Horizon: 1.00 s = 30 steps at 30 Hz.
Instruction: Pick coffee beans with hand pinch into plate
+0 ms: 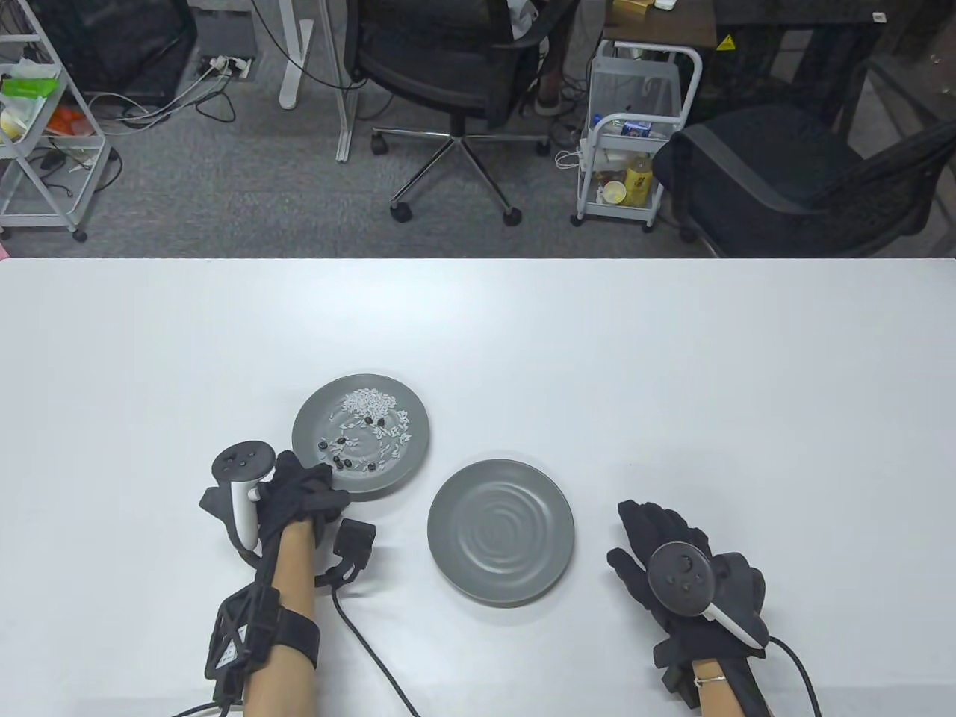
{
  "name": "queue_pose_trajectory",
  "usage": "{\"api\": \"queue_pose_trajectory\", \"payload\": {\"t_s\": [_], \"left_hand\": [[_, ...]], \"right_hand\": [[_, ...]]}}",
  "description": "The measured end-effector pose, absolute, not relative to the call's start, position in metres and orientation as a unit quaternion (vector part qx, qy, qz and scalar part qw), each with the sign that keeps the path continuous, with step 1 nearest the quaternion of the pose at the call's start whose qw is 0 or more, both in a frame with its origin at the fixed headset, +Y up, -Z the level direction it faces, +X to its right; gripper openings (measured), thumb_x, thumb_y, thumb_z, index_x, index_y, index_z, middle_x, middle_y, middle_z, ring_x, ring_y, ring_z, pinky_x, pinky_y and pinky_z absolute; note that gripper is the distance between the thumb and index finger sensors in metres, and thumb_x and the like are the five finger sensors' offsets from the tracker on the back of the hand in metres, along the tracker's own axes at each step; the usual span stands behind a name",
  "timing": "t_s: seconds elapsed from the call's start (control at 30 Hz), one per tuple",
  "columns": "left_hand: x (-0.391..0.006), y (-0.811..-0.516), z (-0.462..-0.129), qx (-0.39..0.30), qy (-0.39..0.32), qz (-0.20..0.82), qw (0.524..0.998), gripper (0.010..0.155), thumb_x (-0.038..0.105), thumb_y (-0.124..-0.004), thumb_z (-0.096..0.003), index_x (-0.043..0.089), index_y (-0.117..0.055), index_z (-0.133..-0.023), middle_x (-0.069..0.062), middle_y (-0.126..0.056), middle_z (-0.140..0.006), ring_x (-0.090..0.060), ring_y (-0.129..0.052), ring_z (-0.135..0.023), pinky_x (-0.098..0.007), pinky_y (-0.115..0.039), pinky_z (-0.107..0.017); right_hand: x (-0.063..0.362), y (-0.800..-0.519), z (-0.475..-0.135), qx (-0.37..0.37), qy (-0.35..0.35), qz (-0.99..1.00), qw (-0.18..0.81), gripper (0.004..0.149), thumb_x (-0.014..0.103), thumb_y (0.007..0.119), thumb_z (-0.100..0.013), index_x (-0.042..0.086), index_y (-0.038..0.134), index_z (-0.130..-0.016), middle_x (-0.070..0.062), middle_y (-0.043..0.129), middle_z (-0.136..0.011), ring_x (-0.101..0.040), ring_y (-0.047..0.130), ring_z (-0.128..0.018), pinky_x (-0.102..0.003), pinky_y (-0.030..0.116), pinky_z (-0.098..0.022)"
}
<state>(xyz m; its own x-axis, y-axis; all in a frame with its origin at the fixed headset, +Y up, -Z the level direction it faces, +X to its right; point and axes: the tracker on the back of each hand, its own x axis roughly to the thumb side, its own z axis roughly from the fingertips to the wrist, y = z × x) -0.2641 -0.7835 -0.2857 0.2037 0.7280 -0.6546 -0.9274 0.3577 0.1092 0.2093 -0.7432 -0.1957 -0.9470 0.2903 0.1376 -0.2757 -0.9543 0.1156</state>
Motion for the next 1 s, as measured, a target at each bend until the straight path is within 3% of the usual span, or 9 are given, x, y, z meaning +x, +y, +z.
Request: {"api": "queue_pose_trajectory", "payload": {"t_s": [0.1, 0.23, 0.57, 0.77, 1.0], "left_hand": [[-0.263, -0.789, -0.280, -0.141, 0.291, 0.597, 0.734, 0.062, 0.020, -0.068, -0.0646, -0.001, -0.034, -0.112, -0.026, -0.074, -0.090, -0.027, -0.093, -0.067, -0.036, -0.088, -0.048], [-0.258, -0.785, -0.272, -0.132, 0.263, 0.611, 0.735, 0.061, 0.019, -0.065, -0.0647, -0.005, -0.033, -0.110, -0.028, -0.072, -0.098, -0.029, -0.095, -0.065, -0.036, -0.089, -0.044], [-0.232, -0.742, -0.230, -0.117, 0.137, 0.632, 0.753, 0.058, 0.022, -0.060, -0.0656, -0.002, -0.030, -0.110, -0.022, -0.071, -0.099, -0.026, -0.094, -0.061, -0.035, -0.087, -0.041], [-0.210, -0.728, -0.203, -0.110, 0.088, 0.630, 0.764, 0.057, 0.023, -0.058, -0.0659, -0.001, -0.031, -0.110, -0.021, -0.072, -0.096, -0.024, -0.095, -0.058, -0.034, -0.088, -0.039], [-0.199, -0.726, -0.187, -0.105, 0.050, 0.614, 0.780, 0.057, 0.023, -0.058, -0.0658, -0.002, -0.031, -0.110, -0.022, -0.072, -0.095, -0.024, -0.096, -0.057, -0.033, -0.088, -0.038]], "right_hand": [[0.209, -0.744, -0.195, 0.080, 0.050, 0.984, 0.149, 0.063, 0.050, 0.051, -0.070, 0.018, 0.036, -0.122, -0.021, 0.047, -0.122, -0.048, 0.048, -0.111, -0.066, 0.042, -0.076], [0.207, -0.743, -0.195, 0.087, 0.048, 0.981, 0.164, 0.062, 0.050, 0.052, -0.070, 0.018, 0.038, -0.121, -0.020, 0.047, -0.122, -0.048, 0.049, -0.111, -0.066, 0.042, -0.076], [0.187, -0.719, -0.192, 0.134, 0.005, 0.968, 0.213, 0.059, 0.048, 0.051, -0.071, 0.018, 0.041, -0.121, -0.020, 0.048, -0.121, -0.048, 0.050, -0.110, -0.066, 0.042, -0.076], [0.134, -0.682, -0.192, 0.219, -0.062, 0.944, 0.239, 0.053, 0.044, 0.054, -0.072, 0.022, 0.048, -0.119, -0.018, 0.055, -0.119, -0.046, 0.056, -0.108, -0.065, 0.045, -0.075], [0.054, -0.660, -0.195, 0.293, -0.062, 0.943, 0.143, 0.042, 0.044, 0.064, -0.069, 0.033, 0.064, -0.109, -0.008, 0.064, -0.116, -0.037, 0.064, -0.106, -0.064, 0.046, -0.078]]}}
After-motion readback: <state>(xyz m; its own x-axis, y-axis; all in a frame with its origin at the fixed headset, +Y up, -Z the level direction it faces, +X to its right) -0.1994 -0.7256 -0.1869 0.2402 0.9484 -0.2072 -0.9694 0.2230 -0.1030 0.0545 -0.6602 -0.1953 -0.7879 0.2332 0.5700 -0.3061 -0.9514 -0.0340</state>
